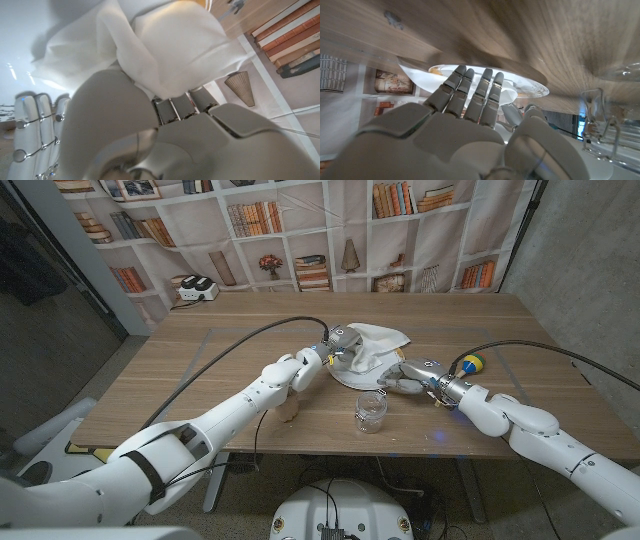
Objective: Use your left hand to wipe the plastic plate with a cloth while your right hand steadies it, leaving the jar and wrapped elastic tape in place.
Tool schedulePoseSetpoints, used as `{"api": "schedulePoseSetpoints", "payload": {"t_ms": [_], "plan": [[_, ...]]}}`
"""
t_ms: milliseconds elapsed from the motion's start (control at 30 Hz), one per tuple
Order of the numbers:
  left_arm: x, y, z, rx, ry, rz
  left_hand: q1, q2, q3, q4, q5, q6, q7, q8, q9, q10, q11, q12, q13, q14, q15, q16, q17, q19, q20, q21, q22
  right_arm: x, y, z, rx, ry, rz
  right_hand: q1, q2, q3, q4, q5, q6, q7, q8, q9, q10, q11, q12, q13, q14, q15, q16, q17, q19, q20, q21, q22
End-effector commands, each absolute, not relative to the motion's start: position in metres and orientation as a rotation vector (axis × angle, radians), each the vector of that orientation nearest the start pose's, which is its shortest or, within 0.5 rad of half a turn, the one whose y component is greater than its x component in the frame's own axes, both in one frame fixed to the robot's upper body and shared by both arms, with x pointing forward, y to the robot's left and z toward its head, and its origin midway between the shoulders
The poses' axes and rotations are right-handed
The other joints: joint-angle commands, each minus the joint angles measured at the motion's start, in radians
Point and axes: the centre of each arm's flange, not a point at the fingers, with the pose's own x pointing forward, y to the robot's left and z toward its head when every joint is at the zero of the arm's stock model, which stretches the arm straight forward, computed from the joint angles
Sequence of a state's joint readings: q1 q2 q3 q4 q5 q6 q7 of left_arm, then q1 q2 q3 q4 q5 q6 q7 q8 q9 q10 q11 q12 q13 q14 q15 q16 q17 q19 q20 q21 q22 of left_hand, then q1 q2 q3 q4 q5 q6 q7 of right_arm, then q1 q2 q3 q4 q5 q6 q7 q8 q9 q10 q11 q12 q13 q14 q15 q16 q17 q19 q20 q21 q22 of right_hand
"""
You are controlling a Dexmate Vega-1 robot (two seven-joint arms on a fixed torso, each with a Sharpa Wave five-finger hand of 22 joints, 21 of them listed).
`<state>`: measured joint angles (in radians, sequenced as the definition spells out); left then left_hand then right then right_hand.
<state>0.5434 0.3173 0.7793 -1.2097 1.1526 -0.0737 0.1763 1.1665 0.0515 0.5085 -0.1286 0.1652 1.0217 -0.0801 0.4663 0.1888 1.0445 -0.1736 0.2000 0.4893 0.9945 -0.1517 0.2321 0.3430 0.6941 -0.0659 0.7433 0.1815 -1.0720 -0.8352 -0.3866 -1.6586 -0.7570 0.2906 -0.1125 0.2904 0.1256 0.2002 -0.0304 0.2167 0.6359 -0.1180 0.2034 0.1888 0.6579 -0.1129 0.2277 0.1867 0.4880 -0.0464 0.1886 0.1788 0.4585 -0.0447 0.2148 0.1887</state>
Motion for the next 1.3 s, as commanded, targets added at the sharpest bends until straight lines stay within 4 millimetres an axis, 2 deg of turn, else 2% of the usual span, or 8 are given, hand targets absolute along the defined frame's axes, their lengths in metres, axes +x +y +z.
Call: {"api": "schedulePoseSetpoints", "payload": {"t_ms": [33,400,833,1200,1300], "plan": [[0.644,0.065,0.02,1.696,-0.984,0.068,0.002,-0.002,0.008,0.0,0.008,0.033,0.028,0.002,0.005,0.005,-0.004,0.007,0.005,-0.007,-0.065,0.002,-0.001,-0.005,-0.035,0.005,0.0,0.561,-0.254,-0.074,-1.589,-0.814,0.141,-0.002,0.002,0.009,0.0,0.001,0.004,0.002,-0.003,0.004,0.007,0.002,0.001,0.0,0.008,-0.102,-0.003,0.003,0.005,-0.075,-0.004,0.001],[0.631,0.07,0.032,1.657,-1.037,0.099,0.001,-0.003,0.009,0.0,0.008,0.033,0.026,0.001,0.005,0.006,-0.006,0.007,0.004,-0.01,-0.066,0.002,-0.001,-0.009,-0.034,0.006,0.0,0.554,-0.251,-0.066,-1.587,-0.823,0.086,-0.003,0.001,0.01,0.0,0.001,0.004,0.0,-0.003,0.004,0.008,0.0,0.0,0.0,0.008,-0.101,-0.003,0.003,0.004,-0.075,-0.004,0.001],[0.619,0.078,0.032,1.638,-1.059,0.129,-0.002,-0.002,0.011,0.001,0.007,0.033,0.026,0.0,0.005,0.005,-0.005,0.007,0.004,-0.01,-0.066,0.004,0.0,-0.009,-0.034,0.008,-0.001,0.546,-0.244,-0.064,-1.589,-0.852,0.061,-0.004,0.001,0.01,0.001,0.001,0.005,0.0,-0.004,0.004,0.009,0.001,0.0,0.0,0.008,-0.101,-0.003,0.003,0.005,-0.074,-0.004,0.001],[0.618,0.078,0.035,1.626,-1.059,0.145,-0.001,-0.003,0.013,0.001,0.008,0.032,0.025,-0.001,0.005,0.004,-0.006,0.008,0.005,-0.009,-0.067,0.004,-0.002,-0.01,-0.034,0.009,-0.001,0.545,-0.243,-0.057,-1.588,-0.87,0.044,-0.005,0.0,0.011,0.001,0.001,0.005,0.0,-0.004,0.004,0.008,0.0,-0.002,0.0,0.009,-0.101,-0.003,0.003,0.005,-0.074,-0.004,0.001],[0.619,0.078,0.033,1.622,-1.051,0.144,-0.003,-0.003,0.013,0.001,0.007,0.029,0.027,-0.003,0.006,0.003,-0.006,0.007,0.004,-0.011,-0.066,0.004,-0.002,-0.013,-0.032,0.009,-0.001,0.548,-0.243,-0.057,-1.586,-0.876,0.047,-0.005,0.0,0.011,0.002,0.001,0.005,0.0,-0.004,0.004,0.009,0.008,-0.001,0.0,0.009,-0.101,-0.003,0.003,0.005,-0.073,-0.004,0.001]]}}
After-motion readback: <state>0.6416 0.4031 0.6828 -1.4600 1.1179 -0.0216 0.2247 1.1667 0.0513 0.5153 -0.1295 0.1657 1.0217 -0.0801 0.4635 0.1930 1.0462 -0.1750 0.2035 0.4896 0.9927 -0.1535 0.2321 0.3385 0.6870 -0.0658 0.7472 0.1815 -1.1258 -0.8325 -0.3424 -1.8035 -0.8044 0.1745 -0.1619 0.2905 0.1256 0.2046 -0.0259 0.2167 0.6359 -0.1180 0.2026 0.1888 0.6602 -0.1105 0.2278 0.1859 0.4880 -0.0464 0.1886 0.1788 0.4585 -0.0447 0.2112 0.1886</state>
